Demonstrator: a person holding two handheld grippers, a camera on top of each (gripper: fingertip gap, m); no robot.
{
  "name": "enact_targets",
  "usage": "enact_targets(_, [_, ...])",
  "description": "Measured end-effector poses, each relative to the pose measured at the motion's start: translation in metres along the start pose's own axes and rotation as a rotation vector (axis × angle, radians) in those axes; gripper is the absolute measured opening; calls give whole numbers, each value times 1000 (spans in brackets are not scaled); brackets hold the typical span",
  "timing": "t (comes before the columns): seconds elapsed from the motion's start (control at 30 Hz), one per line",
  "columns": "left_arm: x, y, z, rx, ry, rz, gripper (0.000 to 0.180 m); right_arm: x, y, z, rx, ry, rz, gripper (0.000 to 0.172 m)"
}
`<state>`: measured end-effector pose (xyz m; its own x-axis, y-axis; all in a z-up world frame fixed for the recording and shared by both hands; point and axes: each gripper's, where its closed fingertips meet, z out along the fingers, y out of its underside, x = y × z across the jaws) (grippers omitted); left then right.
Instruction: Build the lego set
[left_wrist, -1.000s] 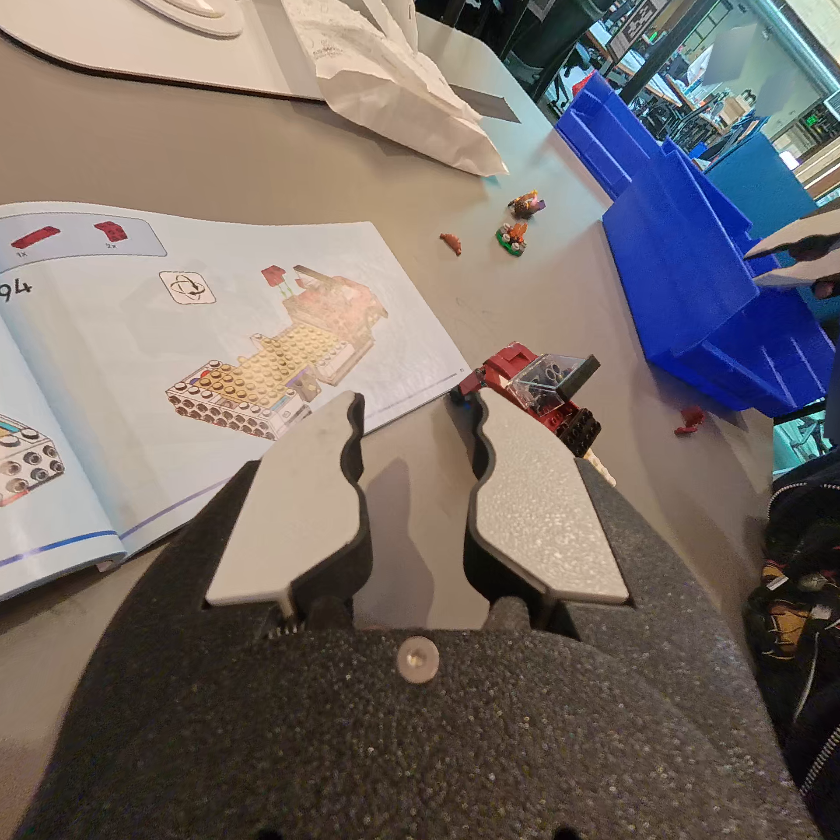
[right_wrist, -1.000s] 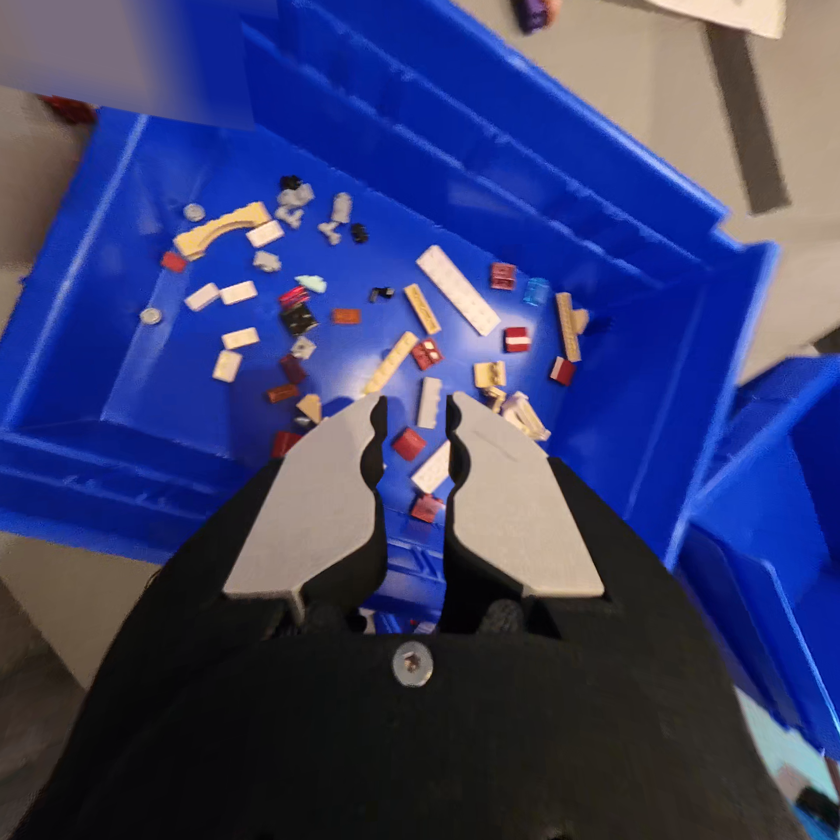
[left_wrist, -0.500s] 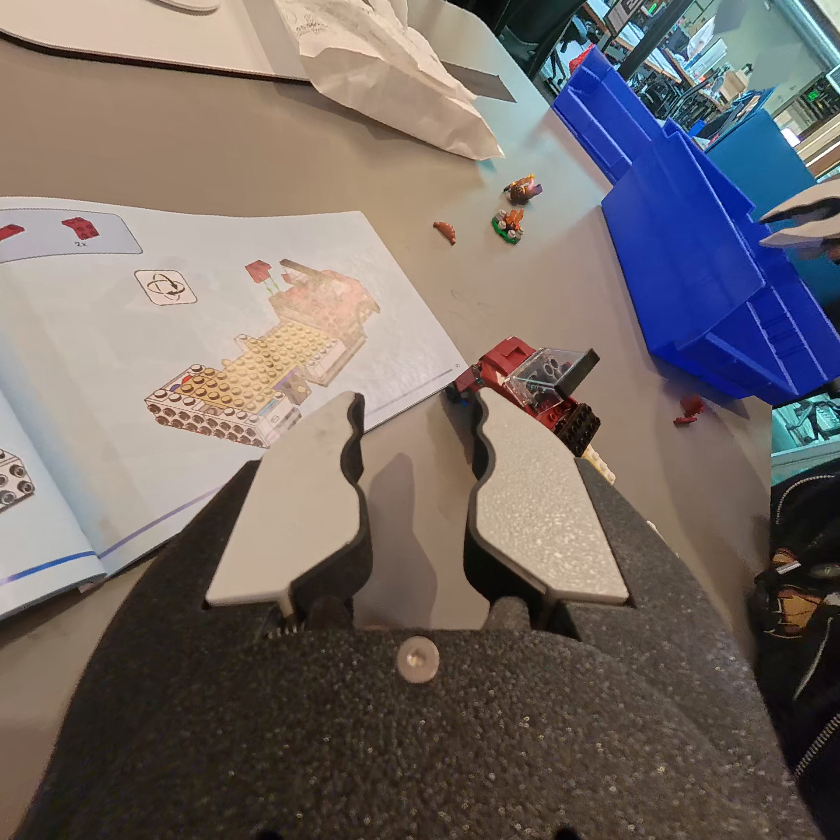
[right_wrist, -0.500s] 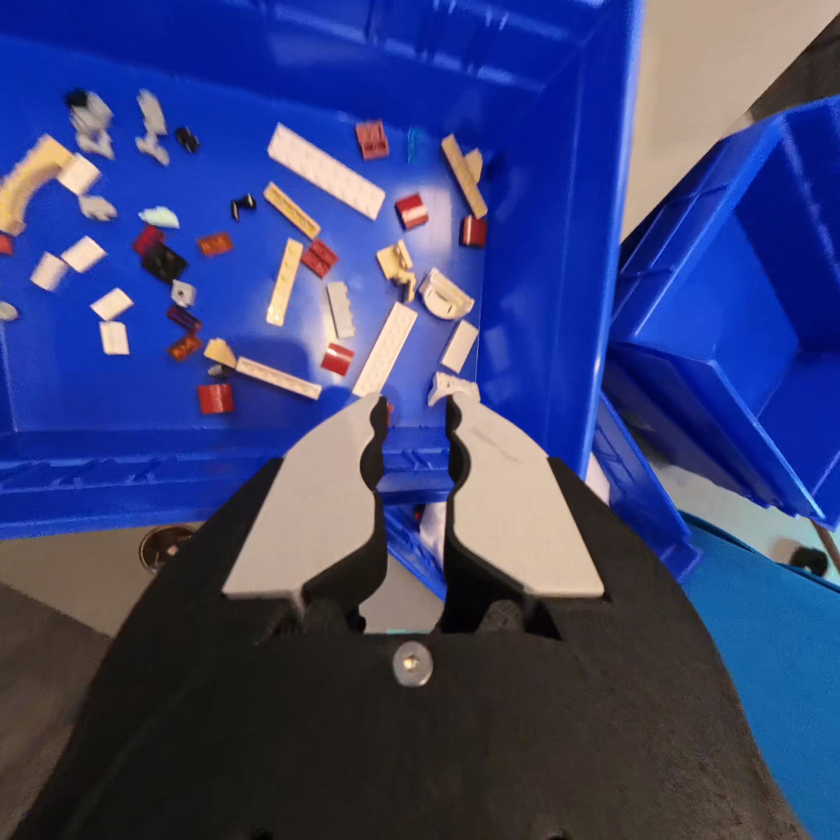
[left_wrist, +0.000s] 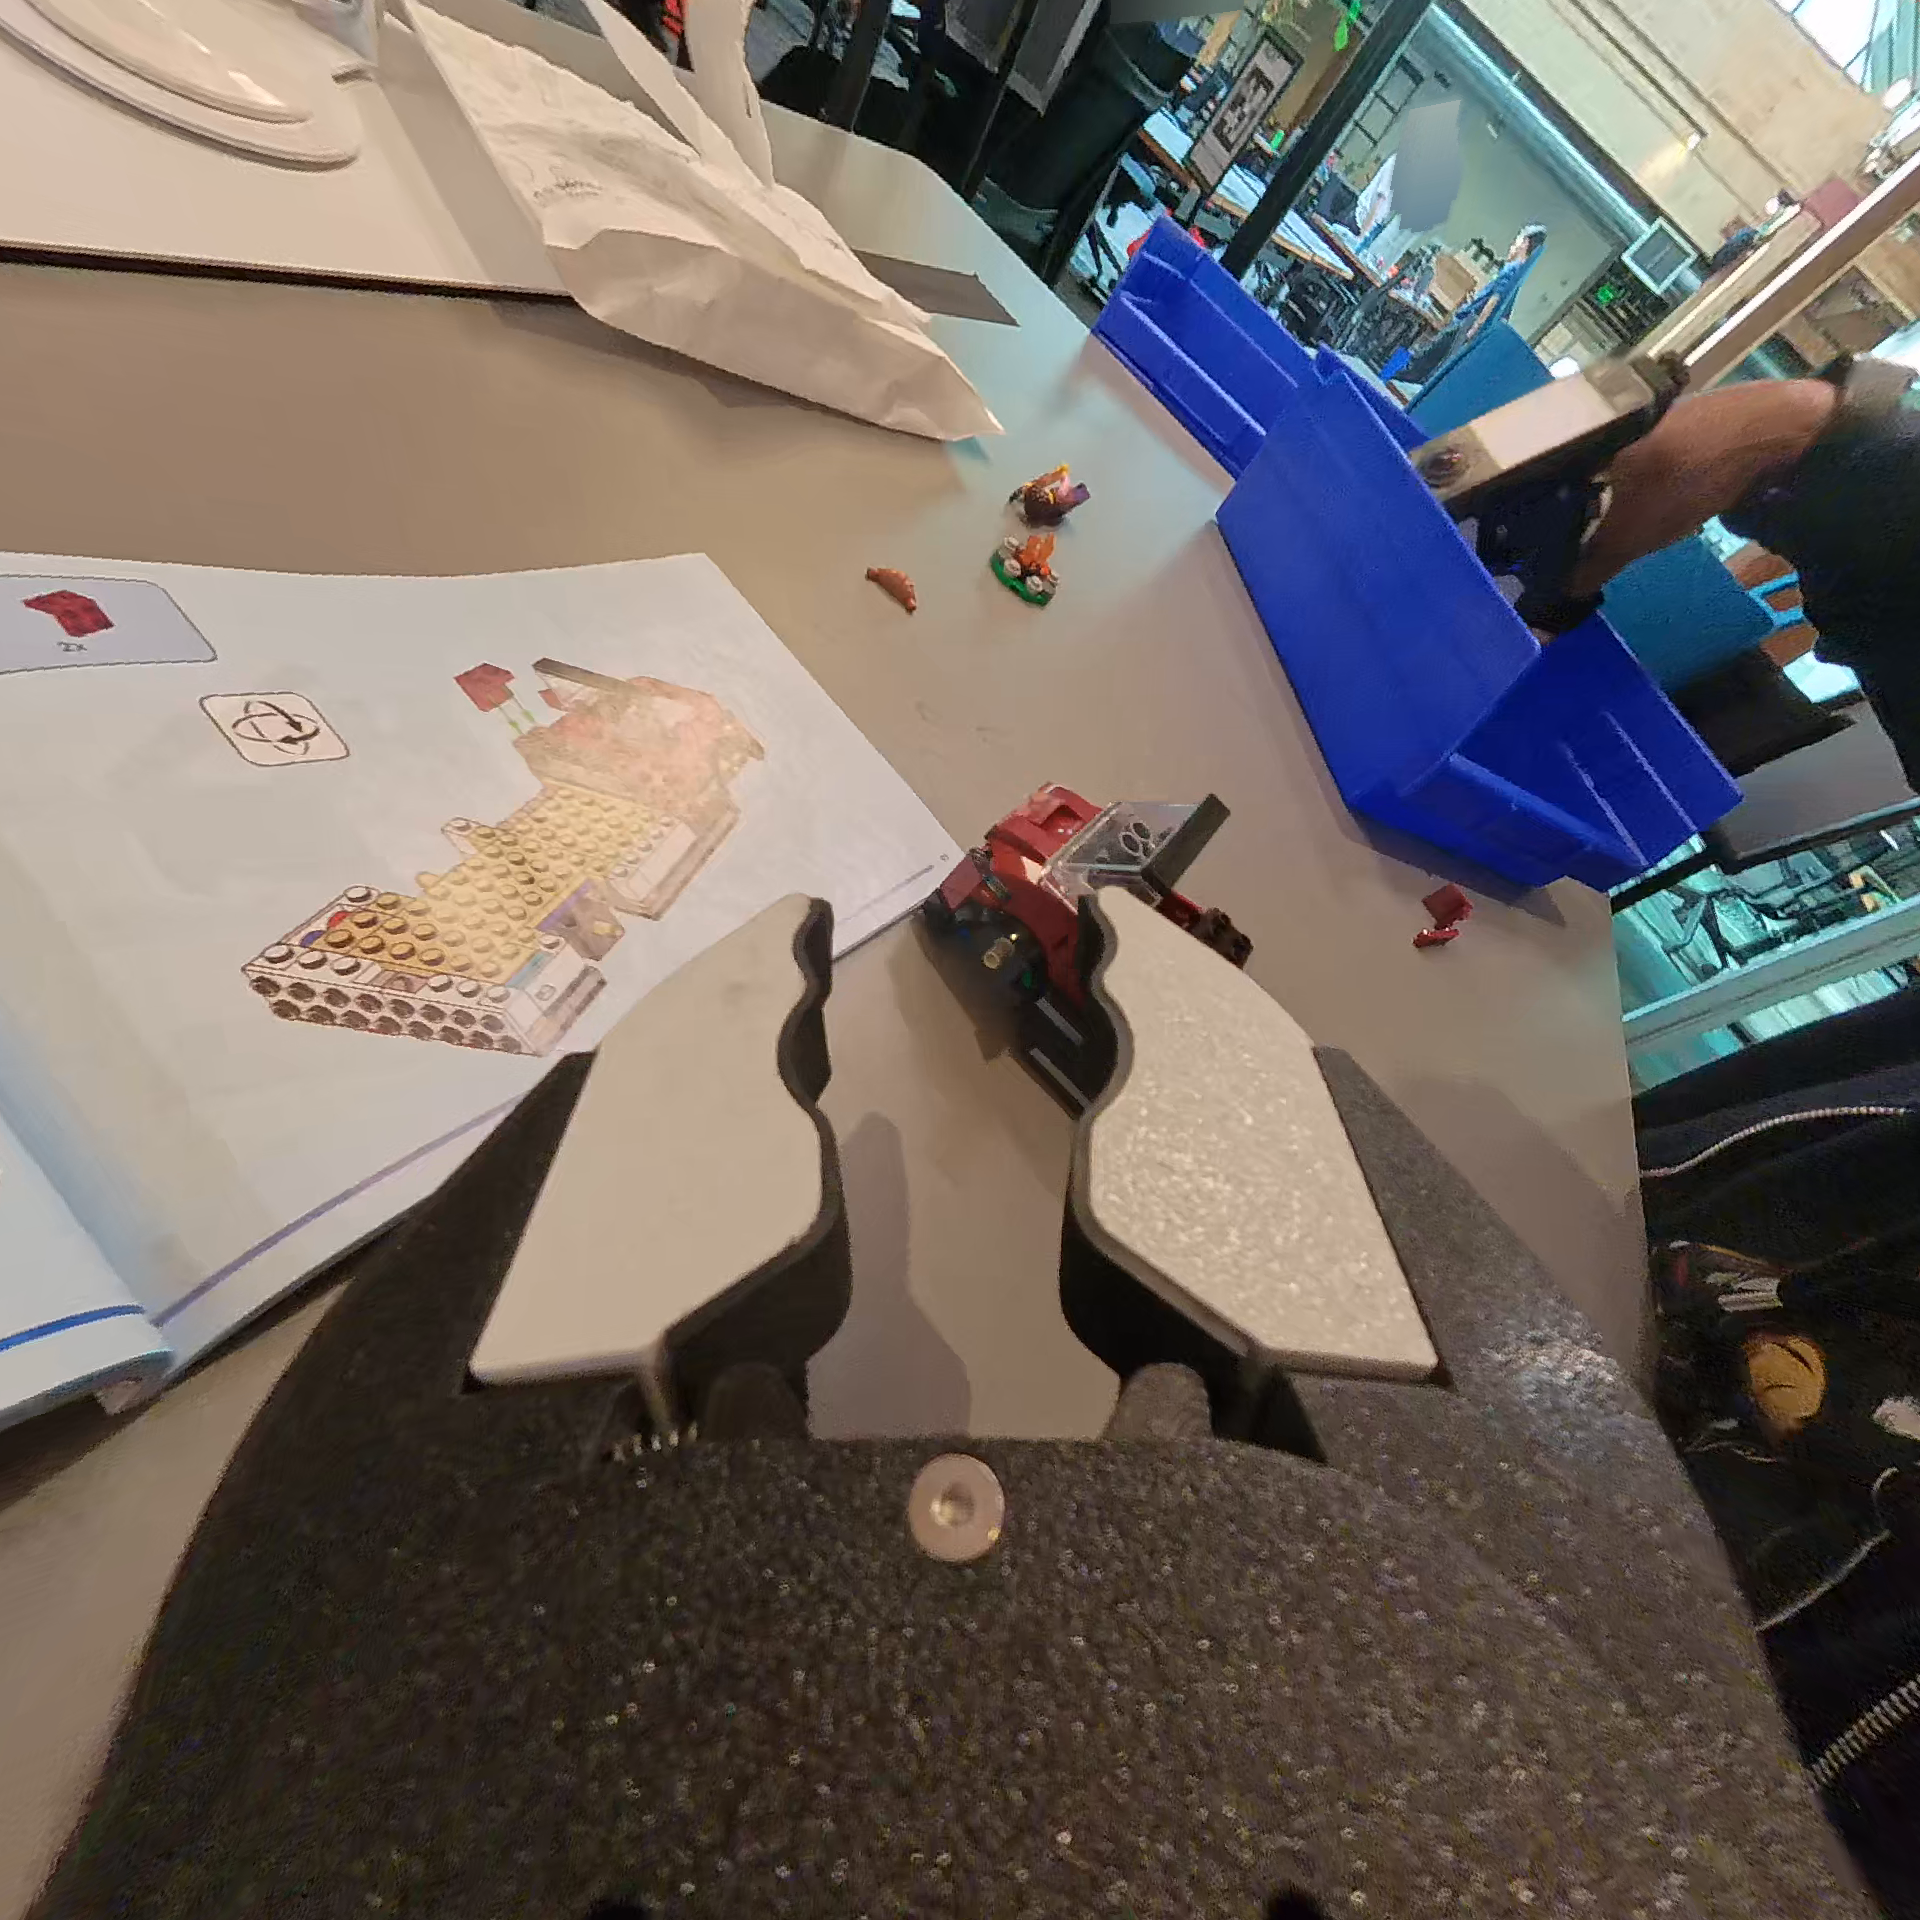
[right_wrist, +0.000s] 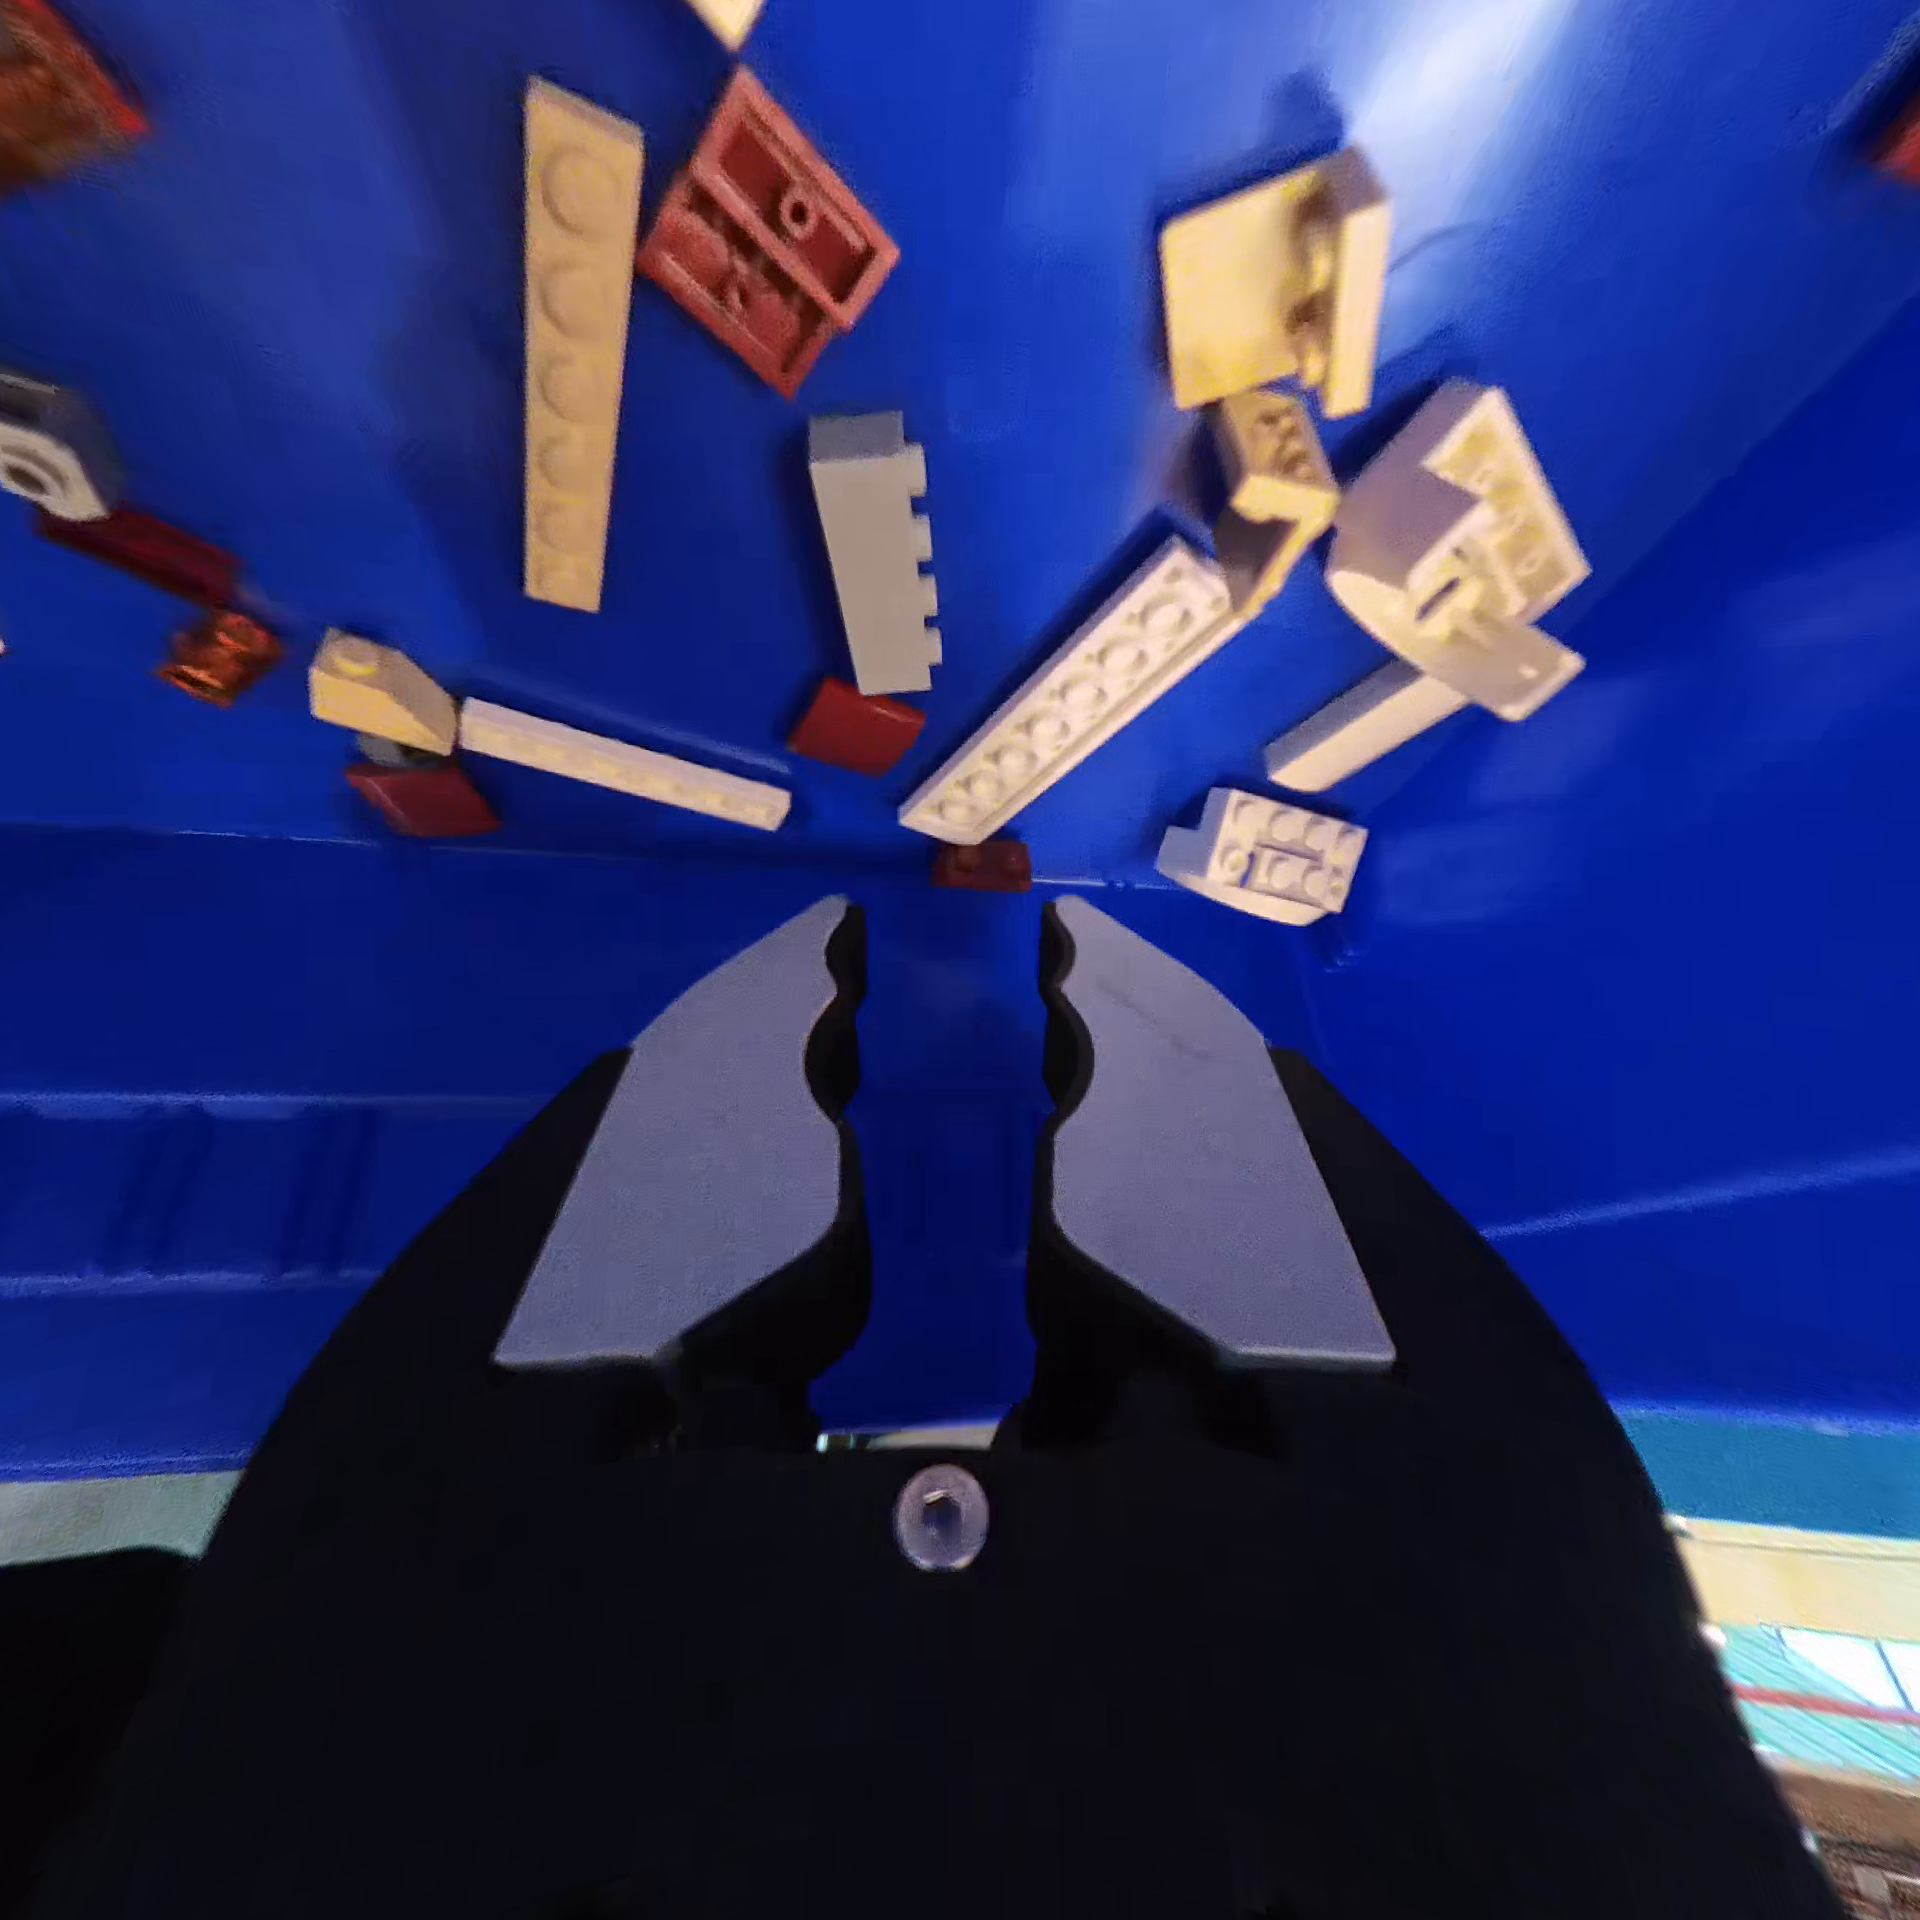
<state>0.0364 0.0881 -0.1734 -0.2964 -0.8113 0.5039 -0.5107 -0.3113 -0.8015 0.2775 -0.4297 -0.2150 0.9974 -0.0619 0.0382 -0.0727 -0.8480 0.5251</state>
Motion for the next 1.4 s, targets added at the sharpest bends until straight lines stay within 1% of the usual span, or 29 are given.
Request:
enact_targets(0.13, [11,7,-1,-31,52,24,46,-3,-2,13,-56,-41,20,29])
enact_targets(0.23, [17,10,-5,-33,82,21,45,2,2,18,-87,-17,56,18])
enact_targets(0.3, [21,12,-8,-34,96,18,45,0,0,10,-39,-17,83,17])
enact_targets(0.4, [25,17,-11,-44,107,16,45,1,-1,-14,74,22,126,17])
enact_targets(0.5, [27,23,-14,-65,98,22,45,-8,-7,-51,251,72,167,17])
enact_targets(0.6, [29,27,-17,-77,88,29,45,-42,-31,-106,521,115,134,17])
enact_targets(0.73, [35,28,-19,-82,92,28,45,-120,-78,-188,886,195,-20,17])
enact_targets(0.8, [40,27,-19,-78,99,36,45,-166,-108,-217,1038,200,-107,17])
enact_targets(0.83, [42,27,-19,-78,101,40,45,-187,-124,-225,1091,197,-153,16])
enact_targets(0.9, [46,29,-17,-85,102,49,45,-221,-160,-228,1165,188,-223,16])
enact_targets(0.97, [48,33,-14,-101,100,56,45,-247,-199,-217,1194,123,-272,17])
enact_targets(1.03, [48,38,-11,-123,95,57,45,-265,-233,-202,1204,32,-282,16])
enact_targets(1.1, [48,43,-8,-145,91,48,45,-275,-258,-188,1198,-28,-292,17])
enact_targets(1.17, [47,48,-5,-166,91,42,45,-277,-274,-179,1191,-43,-279,17])
enact_targets(1.27, [47,48,-5,-170,91,40,45,-275,-286,-171,1178,-37,-270,17])
enact_targets(1.4, [46,48,-5,-169,91,24,45,-270,-285,-182,1223,-43,-273,24])
